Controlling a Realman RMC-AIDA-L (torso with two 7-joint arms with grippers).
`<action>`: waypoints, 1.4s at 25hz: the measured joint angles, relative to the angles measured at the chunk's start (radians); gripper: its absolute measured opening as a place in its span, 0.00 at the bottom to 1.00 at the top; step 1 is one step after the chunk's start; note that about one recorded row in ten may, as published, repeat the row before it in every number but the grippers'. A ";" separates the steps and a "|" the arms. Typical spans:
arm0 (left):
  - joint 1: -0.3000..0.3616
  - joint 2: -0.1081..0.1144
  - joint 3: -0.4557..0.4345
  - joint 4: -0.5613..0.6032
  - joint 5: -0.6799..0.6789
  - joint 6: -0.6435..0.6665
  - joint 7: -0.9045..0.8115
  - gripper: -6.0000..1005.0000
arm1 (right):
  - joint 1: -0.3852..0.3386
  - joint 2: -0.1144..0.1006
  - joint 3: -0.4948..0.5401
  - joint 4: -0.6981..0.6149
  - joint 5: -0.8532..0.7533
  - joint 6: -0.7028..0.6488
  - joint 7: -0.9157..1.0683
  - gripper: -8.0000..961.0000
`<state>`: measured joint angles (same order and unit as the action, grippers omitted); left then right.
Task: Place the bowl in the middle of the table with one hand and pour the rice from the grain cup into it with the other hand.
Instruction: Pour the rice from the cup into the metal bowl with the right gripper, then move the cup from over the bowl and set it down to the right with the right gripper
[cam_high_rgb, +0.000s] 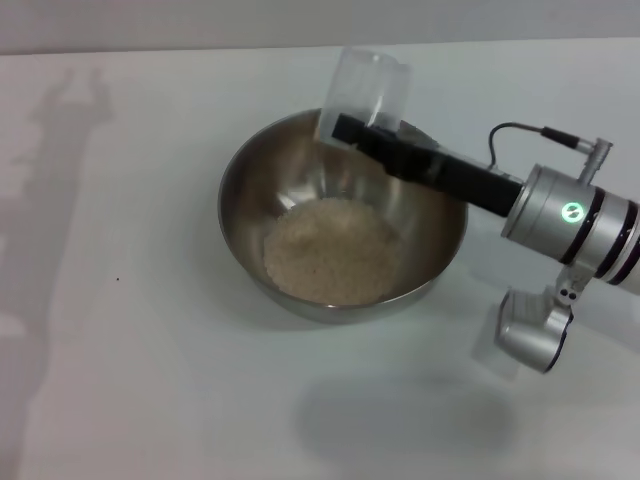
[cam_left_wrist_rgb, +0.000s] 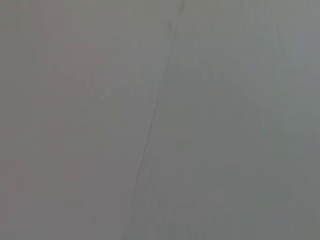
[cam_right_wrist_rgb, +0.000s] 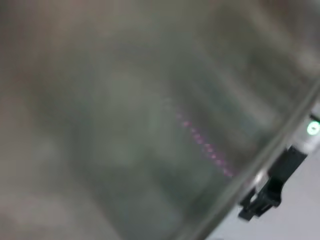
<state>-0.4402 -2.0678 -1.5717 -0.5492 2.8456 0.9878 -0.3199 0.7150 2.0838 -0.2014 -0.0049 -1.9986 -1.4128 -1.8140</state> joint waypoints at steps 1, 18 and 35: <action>0.000 0.000 0.000 0.003 0.000 0.000 -0.003 0.33 | 0.000 0.000 -0.001 0.002 -0.006 -0.004 -0.003 0.02; -0.002 0.000 0.004 0.006 0.000 0.003 -0.021 0.33 | -0.005 0.003 0.036 0.034 -0.009 -0.026 -0.034 0.02; -0.002 0.002 0.003 0.006 0.004 0.004 -0.021 0.33 | -0.124 0.002 0.604 0.339 0.014 -0.046 0.474 0.02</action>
<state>-0.4420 -2.0655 -1.5683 -0.5430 2.8500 0.9919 -0.3407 0.5910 2.0857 0.4026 0.3344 -1.9844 -1.4586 -1.3404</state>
